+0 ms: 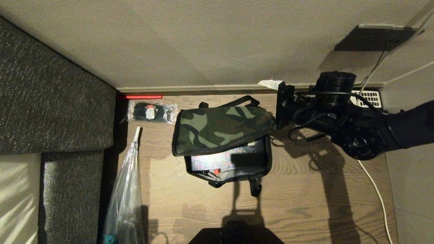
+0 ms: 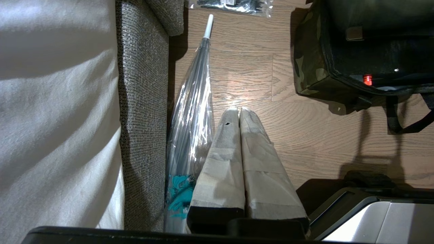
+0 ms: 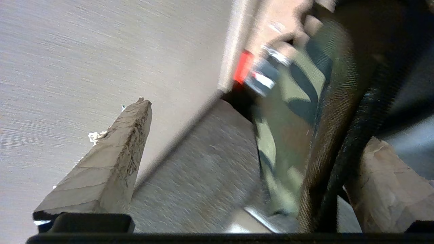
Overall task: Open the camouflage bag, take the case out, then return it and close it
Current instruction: Open the top of the storage box
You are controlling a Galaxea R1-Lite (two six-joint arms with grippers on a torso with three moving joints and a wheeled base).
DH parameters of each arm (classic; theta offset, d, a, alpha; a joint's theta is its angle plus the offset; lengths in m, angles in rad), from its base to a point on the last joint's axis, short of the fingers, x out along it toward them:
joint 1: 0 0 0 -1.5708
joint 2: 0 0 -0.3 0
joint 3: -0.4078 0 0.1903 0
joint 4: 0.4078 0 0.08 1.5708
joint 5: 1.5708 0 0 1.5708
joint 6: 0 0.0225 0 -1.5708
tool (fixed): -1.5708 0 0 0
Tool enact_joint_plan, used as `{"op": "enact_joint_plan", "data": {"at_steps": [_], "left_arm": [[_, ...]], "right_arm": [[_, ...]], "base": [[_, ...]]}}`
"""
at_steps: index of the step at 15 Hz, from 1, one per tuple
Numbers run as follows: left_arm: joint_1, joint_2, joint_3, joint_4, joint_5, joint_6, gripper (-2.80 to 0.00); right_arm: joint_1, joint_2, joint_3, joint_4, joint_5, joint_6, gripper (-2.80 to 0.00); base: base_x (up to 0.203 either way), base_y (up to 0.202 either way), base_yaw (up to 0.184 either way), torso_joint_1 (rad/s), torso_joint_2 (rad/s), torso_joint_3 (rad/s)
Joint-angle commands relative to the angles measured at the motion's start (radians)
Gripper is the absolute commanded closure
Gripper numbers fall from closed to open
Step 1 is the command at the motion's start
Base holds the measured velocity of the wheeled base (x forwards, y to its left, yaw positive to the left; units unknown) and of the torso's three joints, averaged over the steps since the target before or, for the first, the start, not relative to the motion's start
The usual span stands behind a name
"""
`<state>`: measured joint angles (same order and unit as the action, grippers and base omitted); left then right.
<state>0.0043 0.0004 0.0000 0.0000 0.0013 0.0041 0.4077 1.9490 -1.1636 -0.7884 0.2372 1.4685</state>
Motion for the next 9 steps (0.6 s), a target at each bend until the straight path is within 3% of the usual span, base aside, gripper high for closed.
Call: {"op": "enact_joint_plan", "data": {"at_steps": [1, 4, 9], "left_arm": [[0.0, 0.0, 0.003, 0.0, 0.0, -0.001, 0.0], [0.0, -0.001, 0.002, 0.0, 0.0, 0.0, 0.0], [0.0, -0.001, 0.002, 0.0, 0.0, 0.0, 0.0]], "right_arm": [[-0.001, -0.024, -0.034, -0.008, -0.038, 0.027, -2.8], [-0.002, -0.009, -0.063, -0.027, -0.073, 0.001, -2.8], [-0.004, 0.033, -0.069, -0.131, -0.157, -0.397, -2.8]], "base": [[0.0, 0.0, 0.0, 0.0, 0.0, 0.0], [0.0, 0.0, 0.0, 0.0, 0.0, 0.0], [0.0, 0.0, 0.0, 0.0, 0.0, 0.0]]}}
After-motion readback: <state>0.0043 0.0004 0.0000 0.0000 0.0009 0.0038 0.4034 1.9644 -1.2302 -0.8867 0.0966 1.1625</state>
